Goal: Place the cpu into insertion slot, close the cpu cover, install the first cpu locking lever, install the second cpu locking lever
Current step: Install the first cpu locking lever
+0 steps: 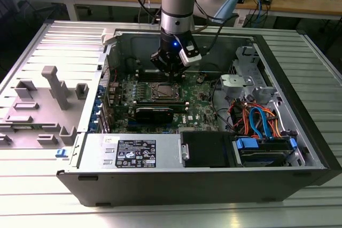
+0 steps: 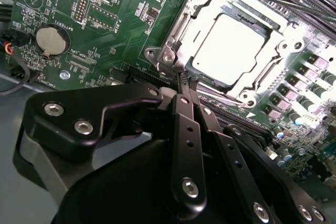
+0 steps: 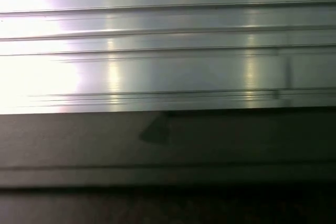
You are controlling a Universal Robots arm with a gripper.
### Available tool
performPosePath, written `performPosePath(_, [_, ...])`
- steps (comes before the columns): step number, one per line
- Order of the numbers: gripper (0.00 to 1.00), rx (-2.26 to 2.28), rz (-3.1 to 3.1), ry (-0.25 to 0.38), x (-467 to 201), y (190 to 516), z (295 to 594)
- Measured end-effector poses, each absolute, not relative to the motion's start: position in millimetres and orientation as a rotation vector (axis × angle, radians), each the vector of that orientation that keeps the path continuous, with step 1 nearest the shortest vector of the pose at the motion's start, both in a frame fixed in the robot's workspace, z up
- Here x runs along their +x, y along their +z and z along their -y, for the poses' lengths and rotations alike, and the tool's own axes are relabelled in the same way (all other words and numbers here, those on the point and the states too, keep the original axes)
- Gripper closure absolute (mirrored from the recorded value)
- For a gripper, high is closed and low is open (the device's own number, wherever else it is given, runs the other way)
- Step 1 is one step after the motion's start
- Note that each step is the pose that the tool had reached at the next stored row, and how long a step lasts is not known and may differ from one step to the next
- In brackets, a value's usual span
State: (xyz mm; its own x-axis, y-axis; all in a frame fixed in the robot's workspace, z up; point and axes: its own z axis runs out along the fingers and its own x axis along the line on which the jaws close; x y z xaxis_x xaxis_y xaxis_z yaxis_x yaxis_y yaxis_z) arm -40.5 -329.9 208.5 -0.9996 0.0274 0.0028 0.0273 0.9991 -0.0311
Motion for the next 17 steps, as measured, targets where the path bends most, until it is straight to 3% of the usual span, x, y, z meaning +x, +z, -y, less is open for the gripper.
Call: performPosePath(17, [0.89,-0.064,3.137,0.041,-38.6,202.8,330.1])
